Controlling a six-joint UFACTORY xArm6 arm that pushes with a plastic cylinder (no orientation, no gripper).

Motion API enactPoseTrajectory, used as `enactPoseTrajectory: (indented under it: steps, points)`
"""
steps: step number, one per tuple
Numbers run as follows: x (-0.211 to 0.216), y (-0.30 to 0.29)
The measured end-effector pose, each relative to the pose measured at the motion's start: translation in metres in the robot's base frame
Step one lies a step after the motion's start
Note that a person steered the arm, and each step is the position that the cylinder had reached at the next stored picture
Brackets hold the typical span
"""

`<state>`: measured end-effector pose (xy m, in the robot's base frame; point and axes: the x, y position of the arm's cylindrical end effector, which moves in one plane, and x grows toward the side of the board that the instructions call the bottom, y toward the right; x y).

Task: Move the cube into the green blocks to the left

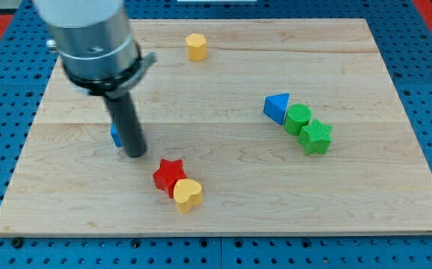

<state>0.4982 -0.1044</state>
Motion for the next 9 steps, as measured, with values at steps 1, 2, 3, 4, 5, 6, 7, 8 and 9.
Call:
enactPoseTrajectory:
  steps: [1,2,3,4,5,6,7,8,9]
  points:
    - [0.000,0.016]
    - [0.000,0.019]
    - [0.000,0.019]
    - [0.000,0.019]
    - [-0.002,0.040]
    - [-0.002,0.058]
    - [-0.007,0.007]
    - [-0.018,-0.060]
    - [-0.033,-0.126]
